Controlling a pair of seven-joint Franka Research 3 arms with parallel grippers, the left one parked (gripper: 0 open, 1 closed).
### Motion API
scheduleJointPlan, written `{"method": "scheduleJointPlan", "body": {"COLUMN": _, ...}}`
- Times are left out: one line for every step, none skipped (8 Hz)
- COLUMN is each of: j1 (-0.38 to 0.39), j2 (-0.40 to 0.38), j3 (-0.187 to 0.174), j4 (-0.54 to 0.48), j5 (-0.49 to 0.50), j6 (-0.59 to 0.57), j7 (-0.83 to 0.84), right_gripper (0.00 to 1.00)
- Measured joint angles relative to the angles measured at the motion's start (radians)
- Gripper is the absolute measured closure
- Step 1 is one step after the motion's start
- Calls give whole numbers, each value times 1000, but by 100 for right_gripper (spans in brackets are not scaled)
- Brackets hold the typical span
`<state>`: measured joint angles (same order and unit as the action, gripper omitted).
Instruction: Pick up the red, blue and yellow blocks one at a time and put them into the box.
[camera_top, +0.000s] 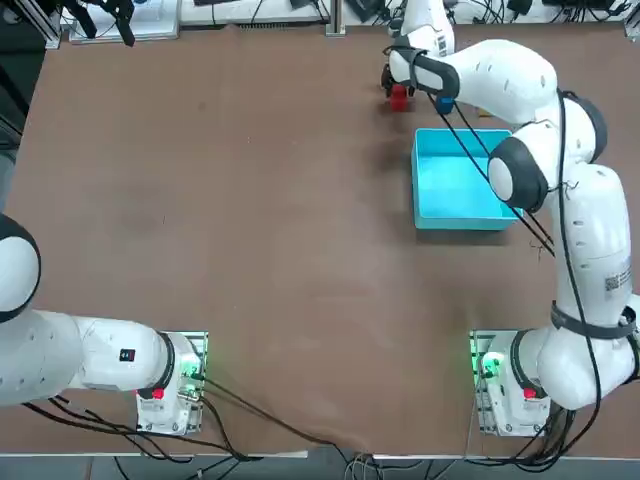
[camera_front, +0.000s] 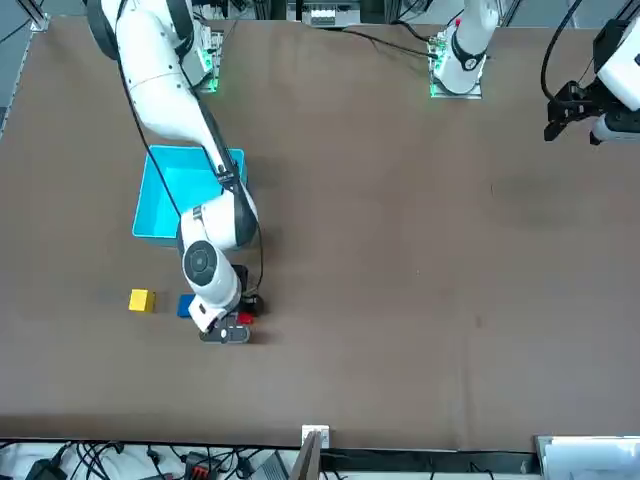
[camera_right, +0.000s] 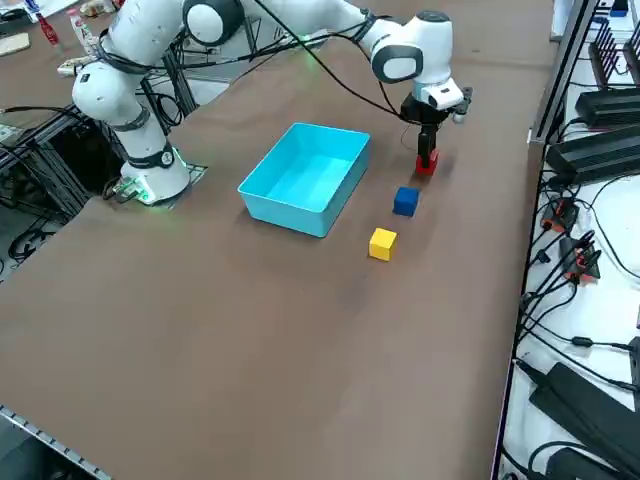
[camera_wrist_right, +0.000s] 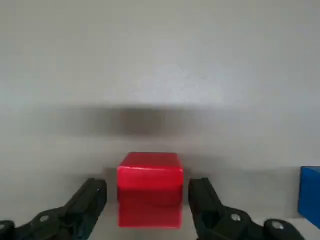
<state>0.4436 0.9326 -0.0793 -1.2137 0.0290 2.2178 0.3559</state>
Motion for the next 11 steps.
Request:
{"method": "scheduleJointPlan", "body": {"j1": 0, "j2": 3, "j3": 0, "j4": 0, "j5": 0, "j6": 0, "j7": 1, "right_gripper": 6}}
{"method": "scheduleJointPlan", "body": {"j1": 0, "j2": 5, "j3": 0, "j4": 0, "j5": 0, "j6": 1, "j7": 1, "right_gripper": 15}}
{"method": "scheduleJointPlan", "body": {"j1": 0, "j2": 5, "j3": -1, "j4": 1, "j5": 0, "j6": 1, "j7": 3, "right_gripper": 30}}
{"method": "scheduleJointPlan", "body": {"j1": 1, "j2": 6, "j3": -1, "j4": 4, "j5": 0, "j6": 1, "j7": 3, "right_gripper": 30}}
{"method": "scheduleJointPlan", "body": {"j1": 1, "j2": 6, "j3": -1, "j4": 7, "j5": 0, "j6": 1, "j7": 3, "right_gripper": 30}}
{"method": "scheduleJointPlan", "body": {"j1": 1, "j2": 3, "j3": -4, "j4": 16, "j5": 0, "j6": 1, "j7": 3, "right_gripper": 30}}
{"method": "scheduleJointPlan", "body": {"j1": 0, "j2": -14, "j3": -12, "j4": 30, "j5": 0, "j6": -14, "j7": 3, "right_gripper": 30}}
{"method": "scheduleJointPlan", "body": {"j1": -5, "j2": -59, "j3": -20, "j4": 36, "j5": 0, "j6": -65, "j7": 3, "right_gripper": 30}}
{"method": "scheduleJointPlan", "body": {"j1": -16, "j2": -125, "j3": -26, "j4": 31, "j5": 0, "j6": -139, "j7": 3, "right_gripper": 30}}
{"method": "scheduleJointPlan", "body": {"j1": -29, "j2": -210, "j3": -27, "j4": -3, "j5": 0, "j6": -208, "j7": 3, "right_gripper": 30}}
{"method": "scheduleJointPlan", "body": {"j1": -36, "j2": -304, "j3": -27, "j4": -84, "j5": 0, "j6": -238, "j7": 1, "right_gripper": 30}}
